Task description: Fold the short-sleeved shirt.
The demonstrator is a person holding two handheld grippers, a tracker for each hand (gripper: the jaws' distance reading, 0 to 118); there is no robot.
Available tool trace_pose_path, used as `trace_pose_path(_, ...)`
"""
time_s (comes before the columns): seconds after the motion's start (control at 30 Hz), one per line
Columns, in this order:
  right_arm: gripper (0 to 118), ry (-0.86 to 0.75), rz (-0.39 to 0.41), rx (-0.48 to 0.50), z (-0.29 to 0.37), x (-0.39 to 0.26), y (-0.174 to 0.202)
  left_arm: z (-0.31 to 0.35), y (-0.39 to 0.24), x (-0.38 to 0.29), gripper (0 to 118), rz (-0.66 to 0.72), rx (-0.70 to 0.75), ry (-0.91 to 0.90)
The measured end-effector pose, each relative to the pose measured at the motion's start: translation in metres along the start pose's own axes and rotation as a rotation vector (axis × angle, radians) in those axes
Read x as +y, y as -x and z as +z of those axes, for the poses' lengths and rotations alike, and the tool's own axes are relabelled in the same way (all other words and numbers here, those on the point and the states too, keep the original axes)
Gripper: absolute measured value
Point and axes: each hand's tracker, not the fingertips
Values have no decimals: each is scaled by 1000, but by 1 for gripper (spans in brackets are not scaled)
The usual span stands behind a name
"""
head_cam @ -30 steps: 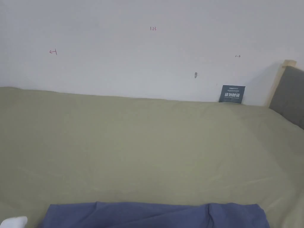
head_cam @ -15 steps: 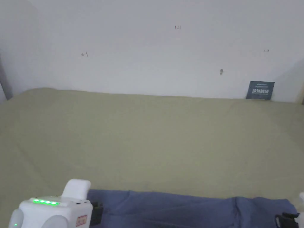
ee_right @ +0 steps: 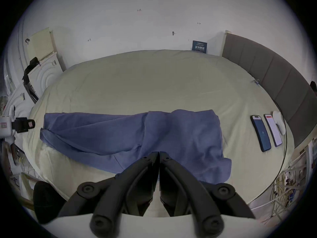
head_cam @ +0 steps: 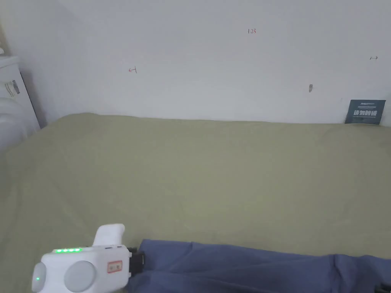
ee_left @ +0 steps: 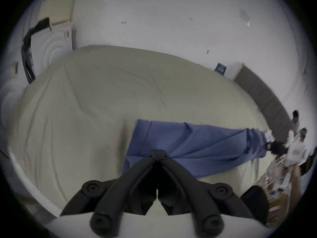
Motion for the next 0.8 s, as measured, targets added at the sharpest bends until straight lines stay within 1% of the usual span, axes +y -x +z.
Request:
trace_pose_path(0.07,7,2,-1,0,0,1,-2,-7,28,14,0,65,-104,9)
trace_pose_path(0.1,7,5,-3,0,0,1,-4,-13,45,20,0,103,-180,45)
trace_pose_path(0.17,7,7,-7,-2,0,1,-6,-27,67,29,0,195,-274,95)
trace_pose_path(0.23,7,10,-8,-9,-1,1,-7,-37,82,31,0,201,-326,99)
trace_pose_path(0.33,7,17,-14,-11,0,-1,-6,-50,96,31,0,260,-421,108)
trace_pose_path(0.4,7,26,-10,-16,-1,0,-5,-55,103,31,0,266,-445,104)
trace_pose_path(0.43,7,31,-5,-17,-1,0,-5,-59,106,31,1,272,-461,112)
trace_pose_path(0.5,7,35,0,-17,-1,1,-4,-62,112,31,14,290,-488,117)
trace_pose_path(0.53,7,35,2,-13,-1,2,-4,-62,115,31,14,290,-487,114)
trace_pose_path(0.57,7,34,3,-11,0,3,-3,-62,115,31,47,287,-500,119)
trace_pose_path(0.6,7,32,3,-6,1,4,-2,-65,115,28,103,288,-530,141)
trace_pose_path(0.63,7,31,5,-2,2,5,0,-68,118,25,118,293,-561,152)
trace_pose_path(0.67,7,29,7,-1,2,6,-1,-69,122,23,118,319,-624,136)
trace_pose_path(0.7,7,26,7,1,2,6,-1,-75,125,20,118,333,-653,173)
trace_pose_path(0.8,7,23,4,9,2,7,1,-97,123,11,118,338,-566,284)
